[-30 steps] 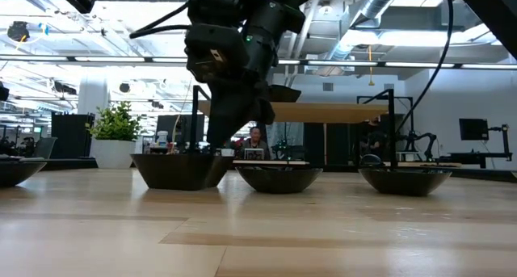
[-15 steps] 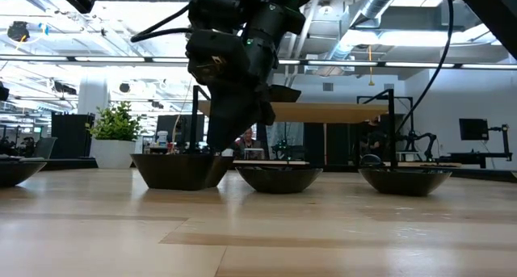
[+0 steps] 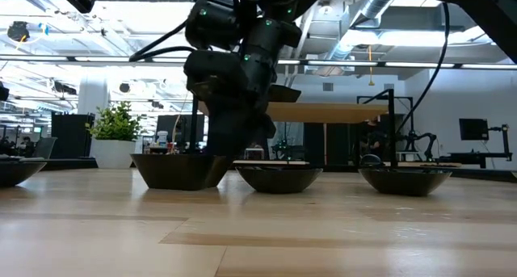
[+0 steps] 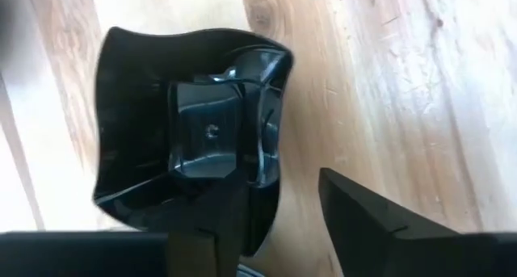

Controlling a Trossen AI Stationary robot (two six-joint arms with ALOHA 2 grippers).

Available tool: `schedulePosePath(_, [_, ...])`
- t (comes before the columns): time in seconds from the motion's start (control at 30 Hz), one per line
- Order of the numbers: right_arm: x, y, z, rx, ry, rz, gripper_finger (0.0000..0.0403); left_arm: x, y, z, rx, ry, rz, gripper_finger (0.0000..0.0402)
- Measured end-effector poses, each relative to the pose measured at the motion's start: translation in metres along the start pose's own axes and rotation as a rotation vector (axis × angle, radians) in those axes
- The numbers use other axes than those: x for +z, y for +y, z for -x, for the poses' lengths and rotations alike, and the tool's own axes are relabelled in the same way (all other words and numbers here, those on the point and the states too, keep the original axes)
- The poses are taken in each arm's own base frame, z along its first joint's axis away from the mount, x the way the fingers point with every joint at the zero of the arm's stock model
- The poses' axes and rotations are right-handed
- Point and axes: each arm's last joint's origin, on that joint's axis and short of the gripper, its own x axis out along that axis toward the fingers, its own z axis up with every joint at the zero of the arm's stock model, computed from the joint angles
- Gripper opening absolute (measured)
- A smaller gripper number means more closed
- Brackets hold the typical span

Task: Pick & Place Mini shaped plates
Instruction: Stack the black distorted square plate on top of the black distorted square plates on the shelf

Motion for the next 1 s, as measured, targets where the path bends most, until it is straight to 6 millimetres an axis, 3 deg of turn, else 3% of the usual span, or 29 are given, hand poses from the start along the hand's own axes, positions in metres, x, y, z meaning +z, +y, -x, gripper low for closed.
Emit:
schedulePosePath(0.4, [0.0,0.0,0.0,0.001,-0.001,0.002,0.0012,0.0,0.0,0.0,0.0,0.0,0.0,0.009])
schedulePosePath(0.67, [0.001,-0.001,0.004,0.017,0.01,-0.006,0.0003,0.0,0.0,0.0,0.0,0.0,0.0,0.009])
schedulePosePath(0.8, [0.014,0.002,0.031,0.041,0.031,-0.028,0.0002,0.0,0.0,0.0,0.0,0.0,0.0,0.009])
schedulePosePath(1.0, [0.034,0.011,0.101,0.104,0.034,-0.012,0.0001,0.0,0.0,0.0,0.001,0.0,0.0,0.009])
